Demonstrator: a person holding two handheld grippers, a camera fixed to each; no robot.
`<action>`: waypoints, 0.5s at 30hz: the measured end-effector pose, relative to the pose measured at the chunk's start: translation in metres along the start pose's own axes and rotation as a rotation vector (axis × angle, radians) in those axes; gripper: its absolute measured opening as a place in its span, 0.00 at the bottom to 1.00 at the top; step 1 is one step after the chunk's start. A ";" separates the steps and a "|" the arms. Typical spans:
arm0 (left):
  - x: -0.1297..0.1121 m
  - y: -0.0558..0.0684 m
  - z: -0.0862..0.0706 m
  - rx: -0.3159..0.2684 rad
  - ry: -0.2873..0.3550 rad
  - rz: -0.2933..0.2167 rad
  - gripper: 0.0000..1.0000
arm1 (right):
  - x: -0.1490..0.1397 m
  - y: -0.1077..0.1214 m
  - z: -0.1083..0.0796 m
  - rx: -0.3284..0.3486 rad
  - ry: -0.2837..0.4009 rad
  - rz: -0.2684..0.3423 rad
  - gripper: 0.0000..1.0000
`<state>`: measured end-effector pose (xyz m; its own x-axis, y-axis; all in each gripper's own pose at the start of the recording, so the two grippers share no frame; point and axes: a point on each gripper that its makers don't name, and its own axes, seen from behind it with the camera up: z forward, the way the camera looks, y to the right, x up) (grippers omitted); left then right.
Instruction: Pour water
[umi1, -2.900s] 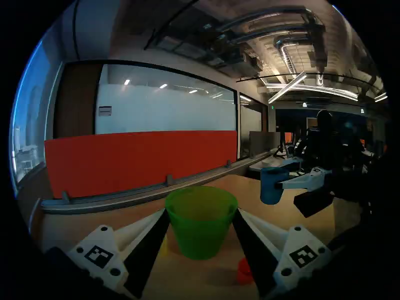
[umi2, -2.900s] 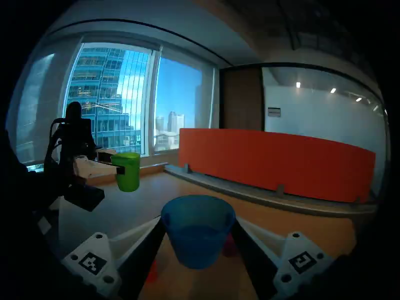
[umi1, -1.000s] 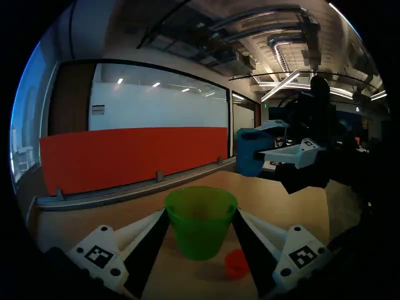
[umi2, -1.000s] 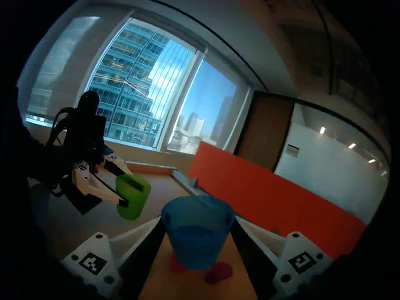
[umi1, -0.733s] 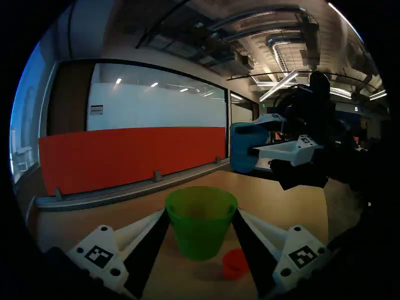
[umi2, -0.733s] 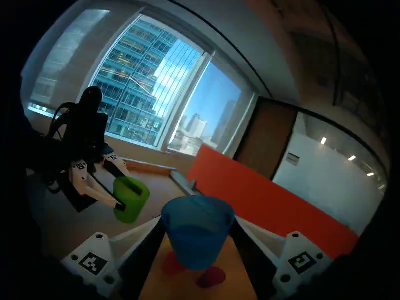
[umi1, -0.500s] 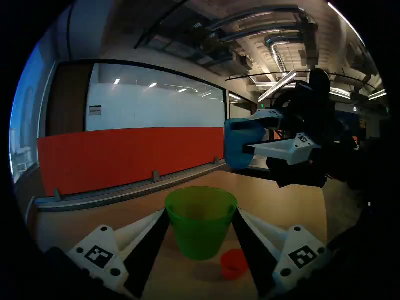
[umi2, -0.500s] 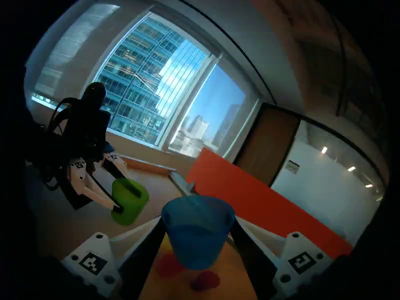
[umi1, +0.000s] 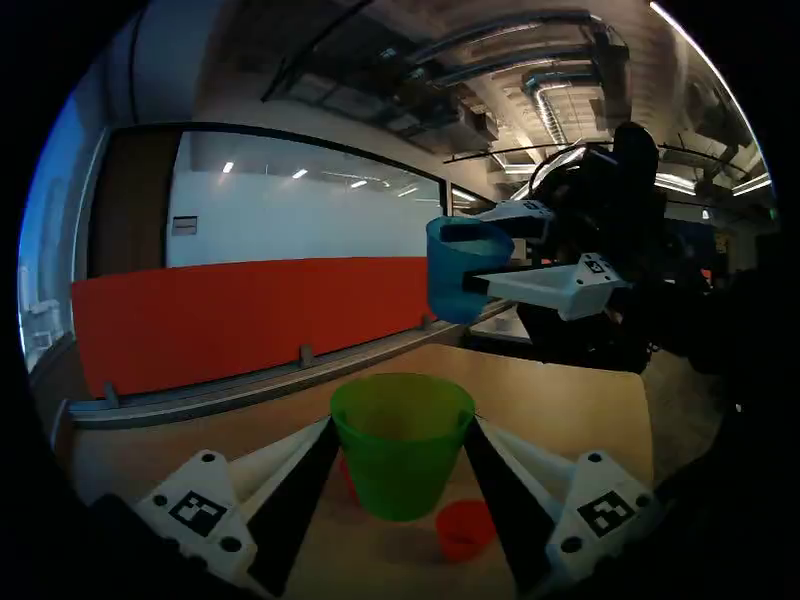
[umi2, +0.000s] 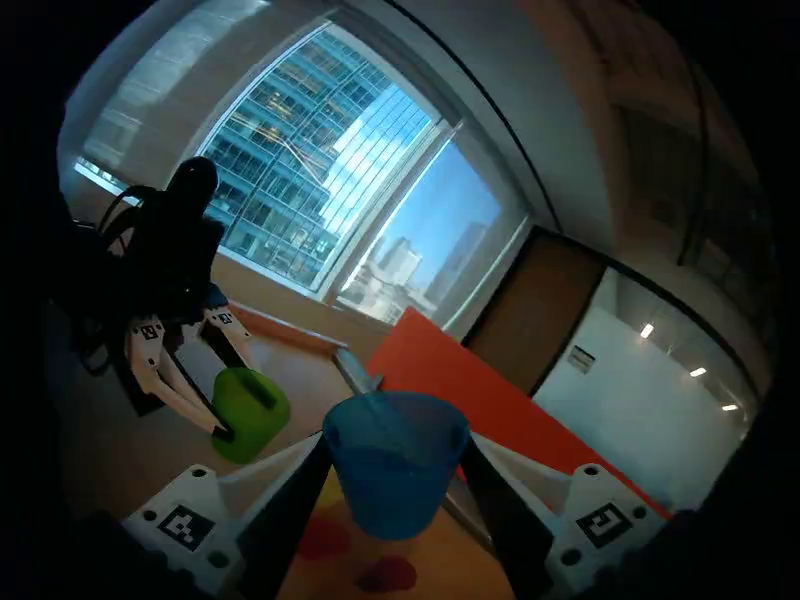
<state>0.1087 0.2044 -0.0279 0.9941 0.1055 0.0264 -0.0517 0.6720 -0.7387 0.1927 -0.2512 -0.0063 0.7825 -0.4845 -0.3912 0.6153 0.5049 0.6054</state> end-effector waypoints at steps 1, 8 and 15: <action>0.000 0.000 0.000 -0.001 0.001 0.000 0.85 | 0.001 0.000 0.001 0.002 0.002 -0.006 0.89; 0.001 0.002 0.002 -0.010 0.002 0.003 0.86 | 0.006 0.002 0.009 0.006 0.007 -0.064 0.90; 0.004 0.004 0.005 -0.018 0.012 0.003 0.85 | 0.016 0.007 0.017 0.004 0.014 -0.126 0.90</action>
<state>0.1123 0.2111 -0.0279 0.9950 0.0987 0.0163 -0.0530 0.6586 -0.7506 0.2080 -0.2677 0.0036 0.7001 -0.5340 -0.4740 0.7087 0.4380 0.5532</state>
